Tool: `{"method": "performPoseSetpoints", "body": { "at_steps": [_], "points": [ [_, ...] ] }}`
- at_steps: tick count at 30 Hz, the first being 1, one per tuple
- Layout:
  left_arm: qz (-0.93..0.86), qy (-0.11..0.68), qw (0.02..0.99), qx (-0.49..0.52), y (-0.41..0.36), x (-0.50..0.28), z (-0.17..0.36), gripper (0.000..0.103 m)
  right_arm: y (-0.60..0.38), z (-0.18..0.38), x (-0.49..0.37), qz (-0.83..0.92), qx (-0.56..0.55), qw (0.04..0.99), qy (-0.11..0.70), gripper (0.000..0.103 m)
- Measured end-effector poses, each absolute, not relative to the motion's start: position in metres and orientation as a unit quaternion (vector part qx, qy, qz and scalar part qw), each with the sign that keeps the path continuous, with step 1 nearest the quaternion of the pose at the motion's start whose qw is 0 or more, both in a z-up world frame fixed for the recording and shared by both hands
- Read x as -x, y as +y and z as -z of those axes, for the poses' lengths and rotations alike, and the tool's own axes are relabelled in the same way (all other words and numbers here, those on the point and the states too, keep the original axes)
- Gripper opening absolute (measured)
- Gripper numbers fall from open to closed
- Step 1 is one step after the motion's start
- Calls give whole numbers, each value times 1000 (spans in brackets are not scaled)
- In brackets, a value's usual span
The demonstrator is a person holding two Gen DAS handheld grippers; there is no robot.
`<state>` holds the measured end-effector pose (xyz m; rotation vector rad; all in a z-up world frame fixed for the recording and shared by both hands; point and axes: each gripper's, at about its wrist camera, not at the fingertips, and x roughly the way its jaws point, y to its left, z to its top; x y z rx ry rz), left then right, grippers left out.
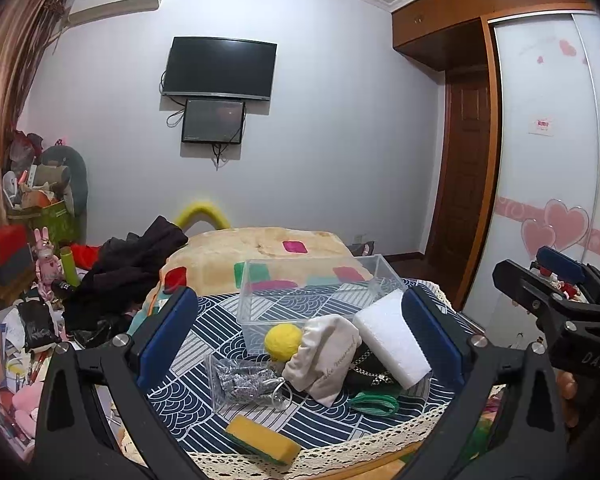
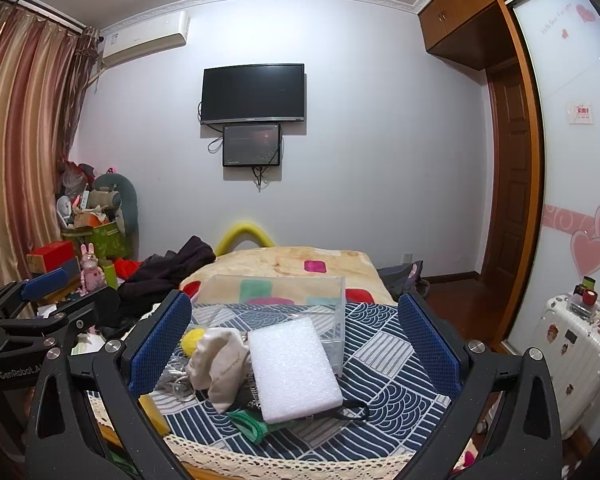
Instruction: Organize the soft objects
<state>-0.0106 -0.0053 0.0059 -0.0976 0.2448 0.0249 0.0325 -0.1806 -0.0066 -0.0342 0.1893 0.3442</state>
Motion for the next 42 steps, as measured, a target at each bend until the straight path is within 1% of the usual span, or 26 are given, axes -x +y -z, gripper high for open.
{"method": "performPoseSetpoints", "body": {
  "at_steps": [42],
  "points": [
    [-7,121,991,50,-8,15,-10,103,-179,7,-28,-184,8,979,86,103]
  ]
}}
